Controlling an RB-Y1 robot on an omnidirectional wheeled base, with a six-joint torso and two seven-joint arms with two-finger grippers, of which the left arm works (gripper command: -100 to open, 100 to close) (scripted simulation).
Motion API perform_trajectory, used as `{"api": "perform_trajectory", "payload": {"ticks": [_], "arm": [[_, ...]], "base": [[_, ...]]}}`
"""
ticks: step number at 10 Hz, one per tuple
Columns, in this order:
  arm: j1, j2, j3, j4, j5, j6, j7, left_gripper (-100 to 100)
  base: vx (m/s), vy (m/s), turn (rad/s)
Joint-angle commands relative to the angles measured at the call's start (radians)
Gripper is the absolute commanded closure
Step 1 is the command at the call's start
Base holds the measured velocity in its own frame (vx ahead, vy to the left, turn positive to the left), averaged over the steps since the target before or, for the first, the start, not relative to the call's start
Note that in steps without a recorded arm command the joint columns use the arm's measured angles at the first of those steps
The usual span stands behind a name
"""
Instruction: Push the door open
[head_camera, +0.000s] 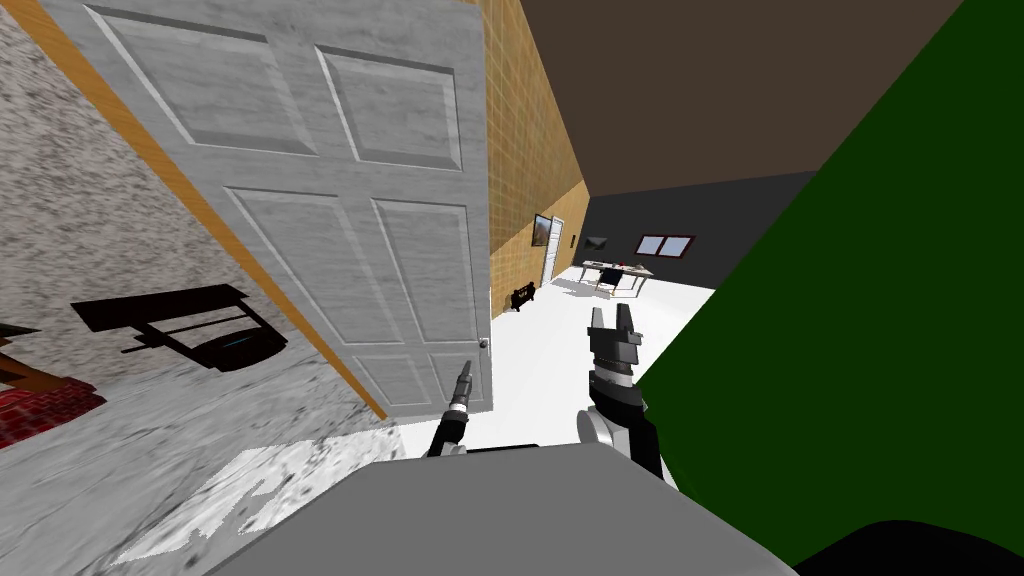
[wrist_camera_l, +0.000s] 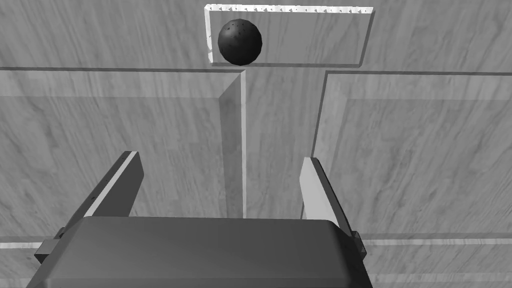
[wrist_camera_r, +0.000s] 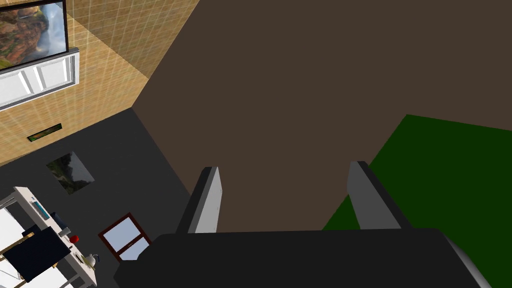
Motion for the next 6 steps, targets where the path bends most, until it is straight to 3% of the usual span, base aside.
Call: {"api": "perform_trajectory", "payload": {"ticks": [1,3,6], "arm": [[-0.007,0.014,0.006,0.005,-0.001,0.000,0.006,-100],[-0.018,0.008,0.015,0.011,-0.001,0.004,0.009,-100],[-0.031,-0.043,0.027,0.018,-0.003,0.009,0.013,-100]], "base": [[0.235,-0.042,-0.006],[0.253,-0.041,-0.015],[0.218,-0.040,-0.001]]}}
